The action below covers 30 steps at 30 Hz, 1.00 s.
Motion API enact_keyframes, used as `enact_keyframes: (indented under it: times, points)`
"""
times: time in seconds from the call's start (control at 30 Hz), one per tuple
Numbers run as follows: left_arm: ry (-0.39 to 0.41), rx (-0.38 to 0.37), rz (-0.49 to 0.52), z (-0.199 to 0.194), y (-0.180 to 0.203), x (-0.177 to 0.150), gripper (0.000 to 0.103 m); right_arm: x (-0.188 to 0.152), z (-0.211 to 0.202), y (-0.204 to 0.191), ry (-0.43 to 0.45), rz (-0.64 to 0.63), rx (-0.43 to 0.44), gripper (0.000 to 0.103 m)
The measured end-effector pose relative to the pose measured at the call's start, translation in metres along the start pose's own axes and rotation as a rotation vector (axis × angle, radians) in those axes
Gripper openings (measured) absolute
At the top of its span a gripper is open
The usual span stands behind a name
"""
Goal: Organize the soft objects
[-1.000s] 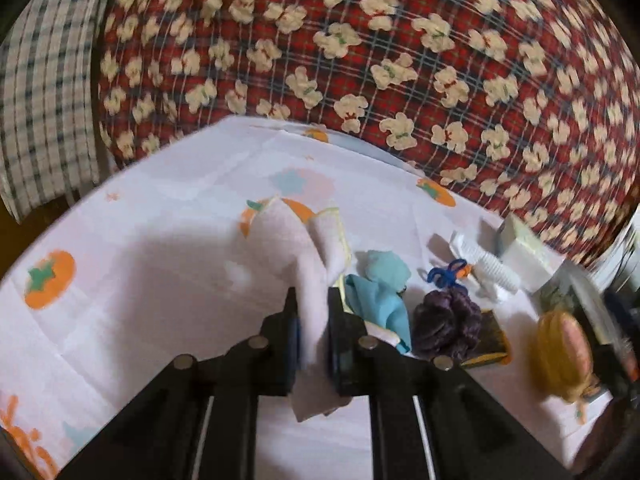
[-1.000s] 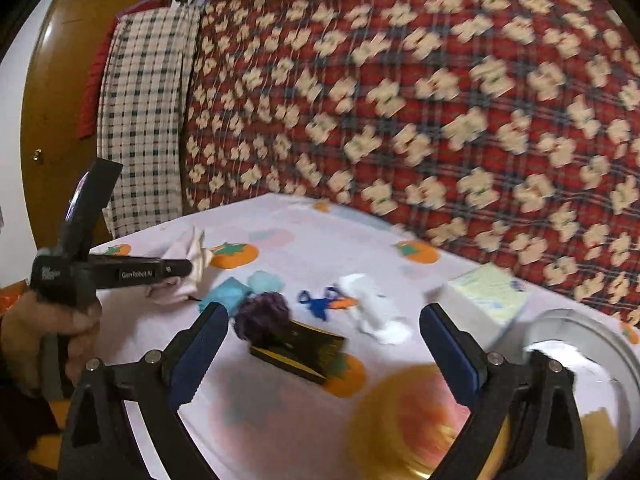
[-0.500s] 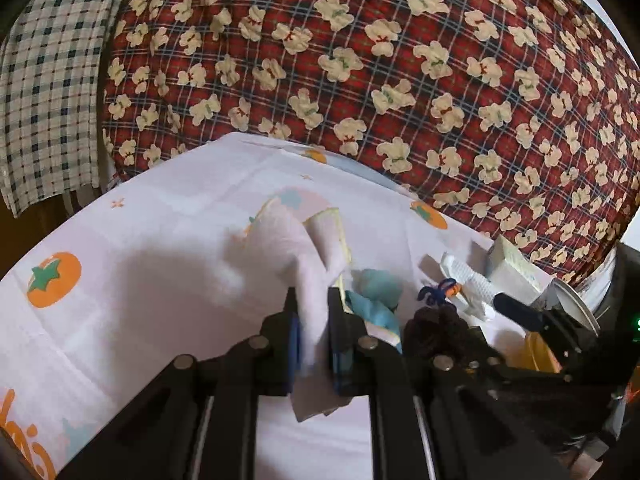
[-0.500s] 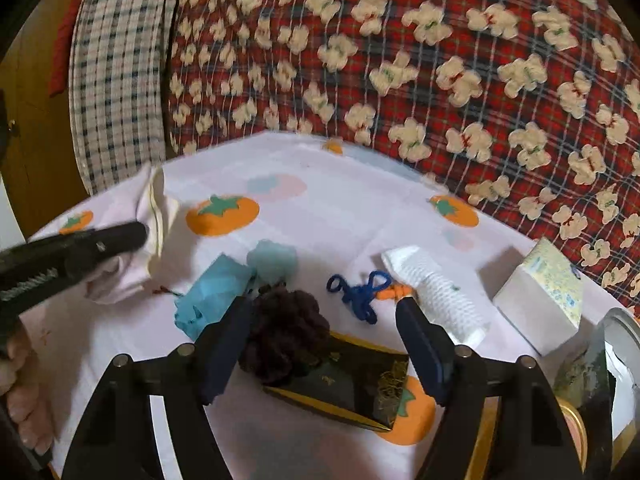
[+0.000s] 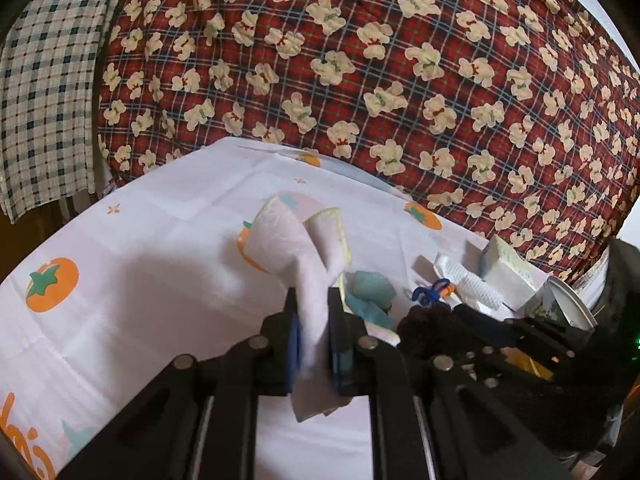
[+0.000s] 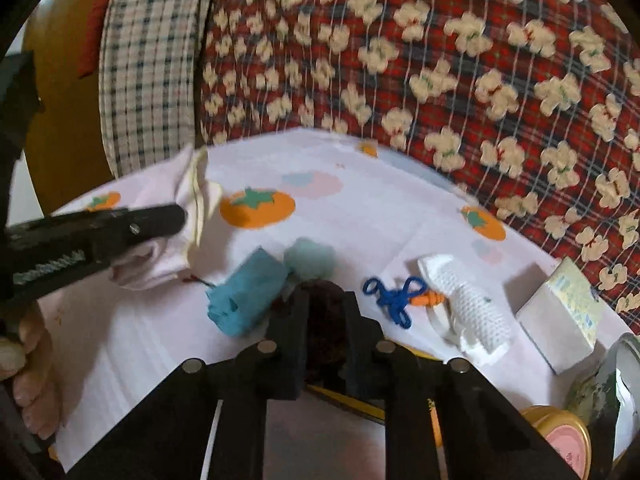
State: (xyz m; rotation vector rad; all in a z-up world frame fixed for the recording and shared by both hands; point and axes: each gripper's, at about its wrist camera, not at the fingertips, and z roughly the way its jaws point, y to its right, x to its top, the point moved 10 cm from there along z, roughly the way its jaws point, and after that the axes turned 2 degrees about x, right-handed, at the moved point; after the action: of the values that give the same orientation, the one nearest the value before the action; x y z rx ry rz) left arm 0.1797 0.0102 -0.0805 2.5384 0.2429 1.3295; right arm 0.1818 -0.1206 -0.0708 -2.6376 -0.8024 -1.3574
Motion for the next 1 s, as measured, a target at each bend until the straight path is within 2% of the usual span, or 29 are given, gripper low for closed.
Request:
enact_keyframes:
  times: [0.23, 0.47, 0.63, 0.8, 1.0]
  points:
    - [0.040, 0.037, 0.036, -0.007, 0.003, 0.004, 0.011, 0.013, -0.030, -0.002, 0.147, -0.010, -0.008, 0.015]
    - [0.117, 0.078, 0.092, -0.021, 0.010, 0.009, 0.010, 0.017, -0.055, 0.006, 0.247, 0.022, -0.022, 0.015]
    - [0.136, 0.098, 0.107, -0.024, 0.010, 0.011, 0.010, 0.018, -0.066, 0.010, 0.296, 0.044, -0.026, 0.015]
    - [0.114, 0.087, 0.057, -0.019, 0.007, 0.011, 0.010, 0.016, -0.075, 0.014, 0.329, 0.057, -0.035, 0.015]
    - [0.138, 0.052, 0.110, -0.026, 0.042, 0.011, 0.011, 0.011, -0.088, 0.022, 0.352, 0.053, -0.065, 0.015]
